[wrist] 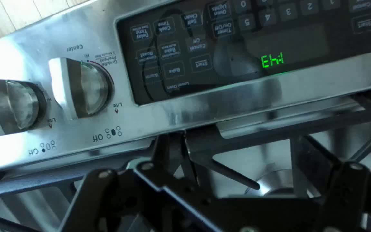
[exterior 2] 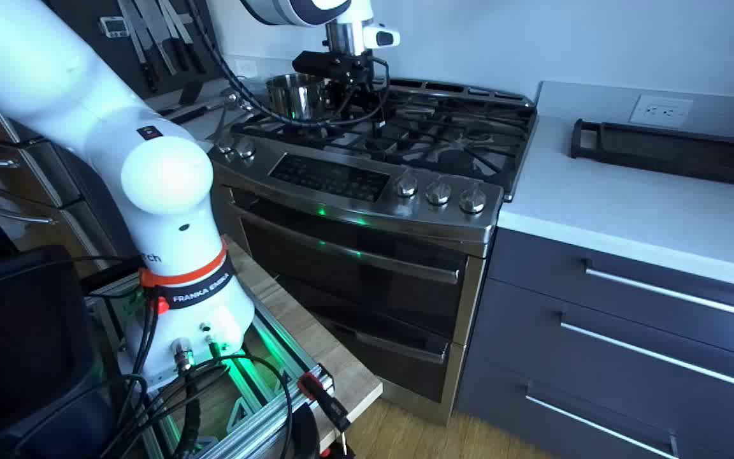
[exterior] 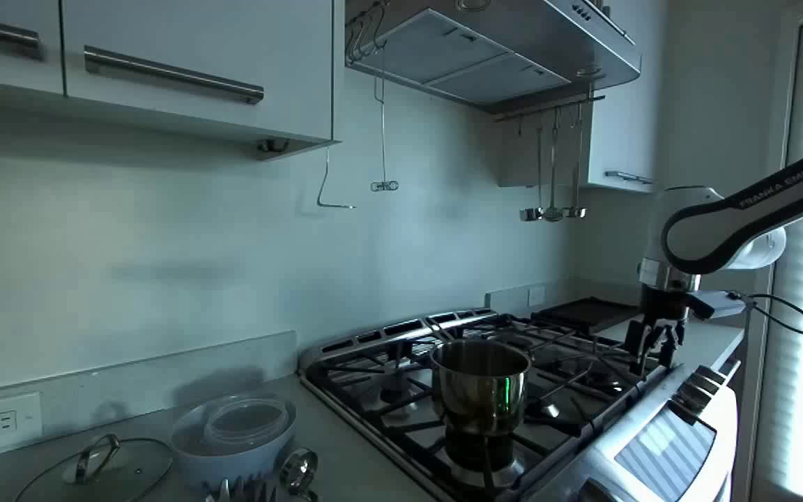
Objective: Put one metal object in the pot
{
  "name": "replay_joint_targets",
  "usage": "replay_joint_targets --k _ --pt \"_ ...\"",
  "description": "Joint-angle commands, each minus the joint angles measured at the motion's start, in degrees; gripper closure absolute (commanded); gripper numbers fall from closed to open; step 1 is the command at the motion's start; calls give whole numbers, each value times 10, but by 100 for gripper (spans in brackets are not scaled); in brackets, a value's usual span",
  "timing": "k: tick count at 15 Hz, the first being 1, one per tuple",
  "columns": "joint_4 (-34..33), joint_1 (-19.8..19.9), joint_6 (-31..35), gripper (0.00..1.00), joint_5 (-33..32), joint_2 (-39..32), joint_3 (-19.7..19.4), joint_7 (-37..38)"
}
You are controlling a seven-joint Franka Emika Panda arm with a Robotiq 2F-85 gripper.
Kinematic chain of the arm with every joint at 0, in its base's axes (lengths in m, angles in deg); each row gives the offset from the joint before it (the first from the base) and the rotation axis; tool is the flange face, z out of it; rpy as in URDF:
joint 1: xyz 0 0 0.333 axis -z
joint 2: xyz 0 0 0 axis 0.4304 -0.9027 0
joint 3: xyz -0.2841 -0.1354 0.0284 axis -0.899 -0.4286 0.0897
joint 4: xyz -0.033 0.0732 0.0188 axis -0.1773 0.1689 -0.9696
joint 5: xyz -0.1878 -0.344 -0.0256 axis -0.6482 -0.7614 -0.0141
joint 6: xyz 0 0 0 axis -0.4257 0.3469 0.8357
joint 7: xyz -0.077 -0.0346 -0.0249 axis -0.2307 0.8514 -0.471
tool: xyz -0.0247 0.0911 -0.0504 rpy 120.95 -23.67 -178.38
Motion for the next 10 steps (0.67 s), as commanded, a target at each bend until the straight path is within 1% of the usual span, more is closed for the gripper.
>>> replay_joint_targets --k 1,9,10 --pt "-1 -2 -1 0 -1 0 -2 1" --pt "-1 -2 -1 0 -1 -1 -2 1" --pt "-16 -12 18 0 21 -15 -3 6"
